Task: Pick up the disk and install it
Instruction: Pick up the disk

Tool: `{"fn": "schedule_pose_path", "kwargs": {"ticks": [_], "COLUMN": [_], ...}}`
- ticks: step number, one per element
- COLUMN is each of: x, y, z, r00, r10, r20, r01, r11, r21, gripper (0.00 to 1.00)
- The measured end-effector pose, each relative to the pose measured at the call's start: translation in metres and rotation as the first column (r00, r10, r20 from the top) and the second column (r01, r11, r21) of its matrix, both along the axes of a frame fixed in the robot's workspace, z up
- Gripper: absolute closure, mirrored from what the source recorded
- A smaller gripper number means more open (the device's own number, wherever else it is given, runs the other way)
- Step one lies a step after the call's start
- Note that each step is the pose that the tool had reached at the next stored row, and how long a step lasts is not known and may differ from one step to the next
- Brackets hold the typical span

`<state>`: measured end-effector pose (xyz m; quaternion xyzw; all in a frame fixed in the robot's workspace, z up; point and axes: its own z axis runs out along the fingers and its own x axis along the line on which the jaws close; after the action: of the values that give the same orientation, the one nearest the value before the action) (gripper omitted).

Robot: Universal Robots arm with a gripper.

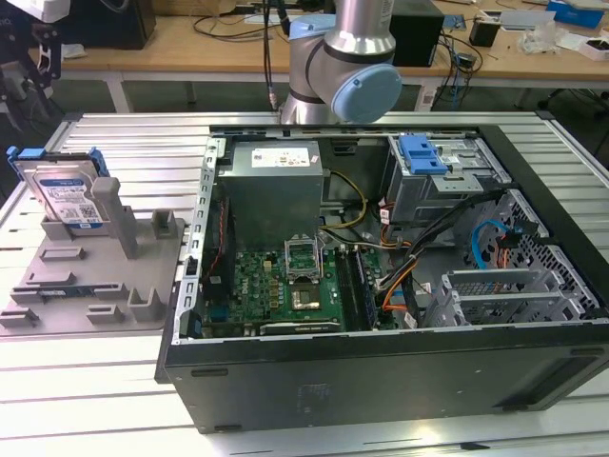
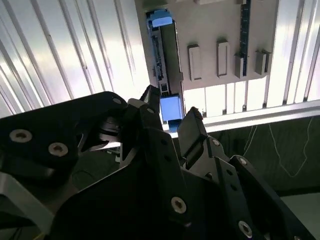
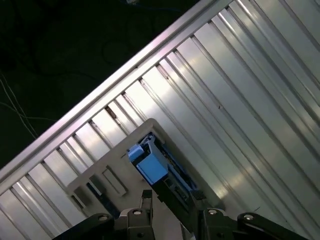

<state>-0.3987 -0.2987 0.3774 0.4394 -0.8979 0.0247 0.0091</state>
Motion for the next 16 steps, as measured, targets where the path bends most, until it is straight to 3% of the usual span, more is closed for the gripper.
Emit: {"fn": "schedule_pose_path", "kwargs": {"ticks": [4,6,10,11,16], "x": [-0.0007,-0.0008,-0.0011,-0.0011,-0.0011], "y": [0.0,0.0,0.0,0.0,0.0], "z": [-0.0014,-0.002,-0.0022,-0.0023,-0.0022], "r00": [0.9976,0.9922,0.9817,0.9794,0.9787], "r10": [0.07,0.124,0.191,0.202,0.205], "r20": [0.0001,0.0,0.0,0.0,-0.0003], "r01": [-0.07,-0.124,-0.191,-0.202,-0.205], "r11": [0.9976,0.9922,0.9817,0.9794,0.9787], "r21": [0.0003,0.0003,0.0002,-0.0004,-0.0008], "gripper": [0.58,0.58,0.58,0.58,0.58]}}
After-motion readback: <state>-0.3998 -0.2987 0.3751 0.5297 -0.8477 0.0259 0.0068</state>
